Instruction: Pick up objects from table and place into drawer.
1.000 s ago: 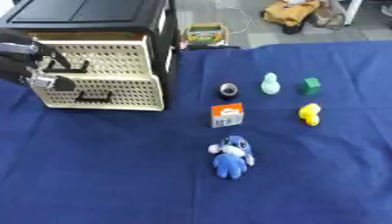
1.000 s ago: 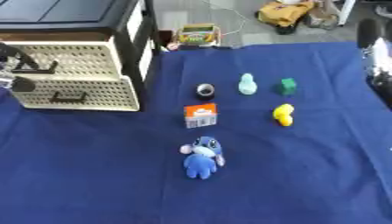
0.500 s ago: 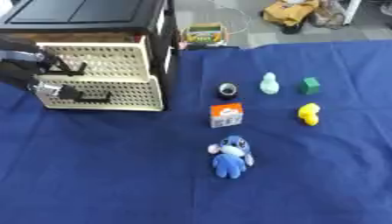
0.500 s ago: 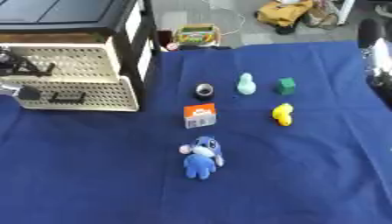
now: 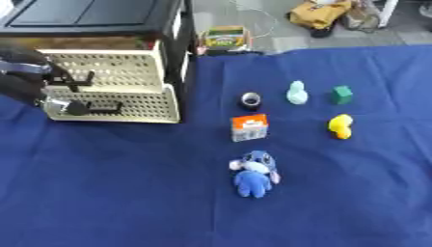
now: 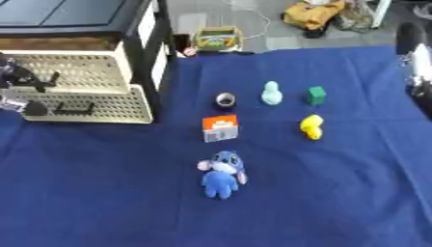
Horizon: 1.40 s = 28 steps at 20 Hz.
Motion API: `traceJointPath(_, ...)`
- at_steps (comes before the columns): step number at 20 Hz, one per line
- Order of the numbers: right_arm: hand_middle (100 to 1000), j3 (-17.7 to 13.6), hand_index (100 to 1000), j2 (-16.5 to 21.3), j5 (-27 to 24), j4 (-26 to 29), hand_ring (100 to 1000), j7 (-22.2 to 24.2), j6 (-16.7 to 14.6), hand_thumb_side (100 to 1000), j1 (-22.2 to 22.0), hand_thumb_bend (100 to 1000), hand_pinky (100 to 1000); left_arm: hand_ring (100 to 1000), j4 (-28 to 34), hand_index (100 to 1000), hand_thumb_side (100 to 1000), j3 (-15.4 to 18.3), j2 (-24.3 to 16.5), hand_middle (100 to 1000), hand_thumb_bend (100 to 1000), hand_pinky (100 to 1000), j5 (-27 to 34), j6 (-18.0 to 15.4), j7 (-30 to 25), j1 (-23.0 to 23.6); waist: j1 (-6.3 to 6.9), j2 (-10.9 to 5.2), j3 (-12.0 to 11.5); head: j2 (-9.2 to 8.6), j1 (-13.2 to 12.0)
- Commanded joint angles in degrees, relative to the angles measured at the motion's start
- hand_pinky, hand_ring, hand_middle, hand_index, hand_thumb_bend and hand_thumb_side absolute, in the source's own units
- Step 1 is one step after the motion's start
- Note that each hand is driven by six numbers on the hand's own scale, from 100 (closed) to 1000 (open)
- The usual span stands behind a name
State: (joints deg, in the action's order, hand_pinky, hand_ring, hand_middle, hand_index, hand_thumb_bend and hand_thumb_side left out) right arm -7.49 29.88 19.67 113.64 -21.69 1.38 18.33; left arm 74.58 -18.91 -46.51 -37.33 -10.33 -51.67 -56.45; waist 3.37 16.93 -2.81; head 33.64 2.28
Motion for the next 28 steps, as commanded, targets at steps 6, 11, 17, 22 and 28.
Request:
traceJointPath(6, 451, -0.75, 733, 0.79, -0.14, 0.95, 583, -0.26, 0.04, 770, 0.47, 448, 621, 100, 2.29, 798, 1000, 0.09, -2.21, 100, 606, 100, 2.06, -0.7, -0.3, 0.32, -0.29, -1.09, -0.27, -0.29, -0.13)
traceJointPath(11, 451, -0.78, 733, 0.78, -0.12, 0.95, 584, -0.28, 0.06, 772, 0.52, 448, 621, 100, 3.61, 807, 982, -0.03, -3.1, 100, 602, 100, 3.3, -0.81, -0.3, 1.24, -0.37, -1.13, -0.38, -0.28, -0.12)
traceJointPath(17, 452, -0.88, 733, 0.72, -0.14, 0.95, 584, -0.39, 0.04, 774, 0.63, 448, 621, 100, 5.47, 811, 967, -0.06, -4.45, 100, 569, 100, 3.89, -0.67, -0.3, 2.62, -0.55, -1.21, -0.46, -0.38, -0.12)
traceJointPath(22, 452, -0.92, 733, 0.69, -0.16, 0.95, 585, -0.44, 0.05, 775, 0.71, 448, 621, 100, 7.36, 812, 970, 0.32, -5.79, 100, 559, 100, 4.25, -0.24, -0.3, 4.22, -0.65, -1.24, -0.58, -0.35, -0.09)
traceJointPath(28, 453, -0.94, 734, 0.72, -0.15, 0.95, 585, -0.47, 0.03, 777, 0.87, 447, 621, 100, 10.57, 812, 975, 0.79, -7.34, 100, 551, 100, 5.14, 0.31, -0.3, 6.2, -0.76, -1.24, -0.72, -0.22, -0.07)
